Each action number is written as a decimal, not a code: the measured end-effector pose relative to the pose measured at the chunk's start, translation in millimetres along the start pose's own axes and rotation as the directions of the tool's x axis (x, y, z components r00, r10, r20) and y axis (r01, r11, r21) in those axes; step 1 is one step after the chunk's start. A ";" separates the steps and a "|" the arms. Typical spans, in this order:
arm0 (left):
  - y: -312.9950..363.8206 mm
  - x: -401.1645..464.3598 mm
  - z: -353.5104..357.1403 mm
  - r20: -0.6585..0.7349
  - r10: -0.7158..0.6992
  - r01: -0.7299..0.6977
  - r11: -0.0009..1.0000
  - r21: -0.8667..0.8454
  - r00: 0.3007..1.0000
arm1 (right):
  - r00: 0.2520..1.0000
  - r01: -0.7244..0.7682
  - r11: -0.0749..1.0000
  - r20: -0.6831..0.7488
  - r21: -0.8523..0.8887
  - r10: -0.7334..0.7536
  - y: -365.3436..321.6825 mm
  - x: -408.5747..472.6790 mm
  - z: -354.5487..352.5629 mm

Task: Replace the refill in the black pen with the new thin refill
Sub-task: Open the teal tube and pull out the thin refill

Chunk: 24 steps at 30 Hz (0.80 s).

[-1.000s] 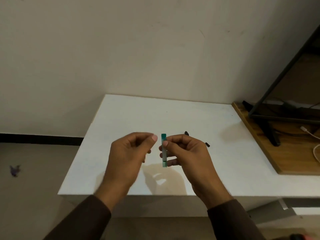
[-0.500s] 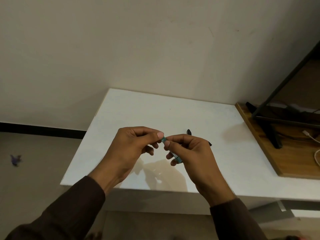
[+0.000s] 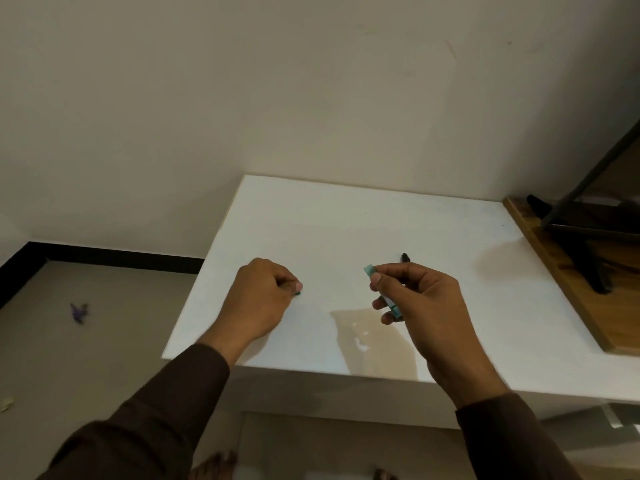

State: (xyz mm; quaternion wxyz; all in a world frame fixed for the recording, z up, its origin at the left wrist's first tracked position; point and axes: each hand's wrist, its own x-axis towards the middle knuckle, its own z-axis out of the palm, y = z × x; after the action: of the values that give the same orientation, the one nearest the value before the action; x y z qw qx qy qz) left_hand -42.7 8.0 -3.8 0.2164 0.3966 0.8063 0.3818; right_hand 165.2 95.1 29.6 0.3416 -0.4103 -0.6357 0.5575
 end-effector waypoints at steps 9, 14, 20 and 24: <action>7.2 -3.8 -4.9 -0.105 -0.032 0.024 0.997 -0.070 0.994 | 1.000 -0.016 1.000 -0.010 -0.005 0.016 0.4 -0.8 2.6; 33.5 -17.3 5.1 -0.074 0.015 -0.041 0.930 -0.365 0.997 | 0.999 0.052 0.996 -0.003 -0.067 -0.052 -2.6 -0.9 1.4; 46.3 -24.7 21.7 0.277 0.049 0.134 0.786 -0.603 0.960 | 0.977 0.202 0.887 0.029 -0.416 -0.209 -3.4 -5.4 3.5; 46.0 -24.3 19.3 0.312 0.059 0.174 0.727 -0.664 0.948 | 0.967 0.240 0.832 0.054 -0.500 -0.247 -6.4 -6.8 6.6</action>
State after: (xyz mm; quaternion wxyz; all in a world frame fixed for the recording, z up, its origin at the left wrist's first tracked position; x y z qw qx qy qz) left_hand 6.1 15.1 21.7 0.4835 0.3185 0.5760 0.5771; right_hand 161.3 85.9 35.1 0.2950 -0.4043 -0.8037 0.3217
